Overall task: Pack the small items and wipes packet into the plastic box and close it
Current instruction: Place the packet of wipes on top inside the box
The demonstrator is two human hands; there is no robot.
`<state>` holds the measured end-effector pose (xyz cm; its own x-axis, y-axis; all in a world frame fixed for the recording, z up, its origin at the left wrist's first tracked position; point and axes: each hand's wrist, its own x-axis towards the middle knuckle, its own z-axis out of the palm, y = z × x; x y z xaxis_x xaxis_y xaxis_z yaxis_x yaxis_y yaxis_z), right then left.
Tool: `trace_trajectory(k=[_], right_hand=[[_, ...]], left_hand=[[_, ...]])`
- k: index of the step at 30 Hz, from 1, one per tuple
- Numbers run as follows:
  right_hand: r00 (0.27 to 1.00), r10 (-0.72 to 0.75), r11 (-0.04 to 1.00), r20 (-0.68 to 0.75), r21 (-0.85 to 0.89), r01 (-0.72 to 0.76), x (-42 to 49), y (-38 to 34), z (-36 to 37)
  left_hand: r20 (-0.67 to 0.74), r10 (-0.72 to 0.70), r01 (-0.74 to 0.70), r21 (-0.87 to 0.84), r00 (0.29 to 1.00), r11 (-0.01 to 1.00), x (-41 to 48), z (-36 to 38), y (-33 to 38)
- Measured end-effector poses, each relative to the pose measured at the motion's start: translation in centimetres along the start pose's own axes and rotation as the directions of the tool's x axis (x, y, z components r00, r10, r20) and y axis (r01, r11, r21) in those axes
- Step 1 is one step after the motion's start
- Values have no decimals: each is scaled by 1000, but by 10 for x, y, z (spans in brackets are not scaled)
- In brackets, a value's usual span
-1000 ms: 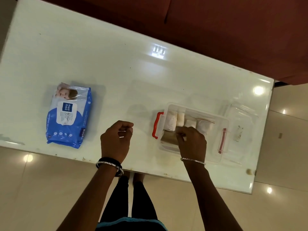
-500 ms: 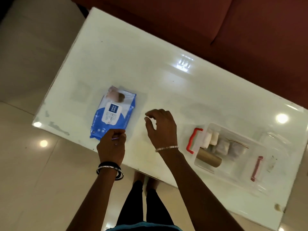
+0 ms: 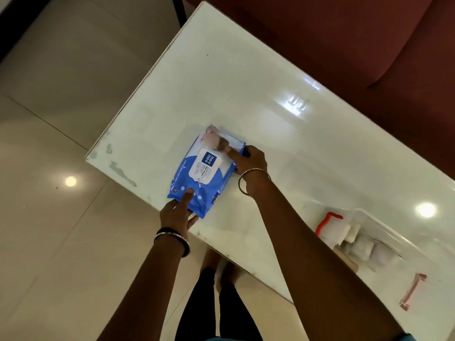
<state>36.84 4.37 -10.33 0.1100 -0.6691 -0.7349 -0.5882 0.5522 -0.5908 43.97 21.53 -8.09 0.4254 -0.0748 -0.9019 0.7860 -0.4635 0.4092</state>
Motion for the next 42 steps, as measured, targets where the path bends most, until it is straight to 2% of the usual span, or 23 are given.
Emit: trace_trajectory(k=[4, 7, 13, 19, 25, 31, 35, 40, 42], right_hand=[[1000, -22, 1000, 1, -7, 22, 4, 11, 0], [998, 48, 989, 38, 135, -53, -1, 19, -2], [994, 73, 920, 86, 379, -101, -39, 40, -31], [994, 23, 844, 104, 531, -75, -87, 63, -83], [998, 66, 781, 19, 621, -64, -122, 85, -140], [969, 130, 767, -209, 641, 35, -167, 126, -202], [925, 220, 745, -311, 666, 47, -193, 160, -233], [870, 309, 788, -385, 616, -7, -204, 194, -265], [853, 316, 830, -416, 557, -35, -202, 208, -278]], left_hand=[[-23, -10, 10, 13, 1000, 1000, 7, 0, 3], [-6, 2, -2, 40, 1000, 999, 10, -5, 5], [139, 77, -85, 51, 987, 995, -2, -16, 8], [318, 160, -198, 89, 934, 976, -26, -12, 7], [474, 97, -182, 137, 875, 974, -53, 17, -1], [662, 44, -266, 238, 748, 934, -93, 67, -23], [667, 61, -405, 375, 743, 834, -120, 106, -50], [666, 133, -586, 522, 734, 620, -144, 147, -83], [660, 199, -657, 574, 725, 490, -154, 164, -97]])
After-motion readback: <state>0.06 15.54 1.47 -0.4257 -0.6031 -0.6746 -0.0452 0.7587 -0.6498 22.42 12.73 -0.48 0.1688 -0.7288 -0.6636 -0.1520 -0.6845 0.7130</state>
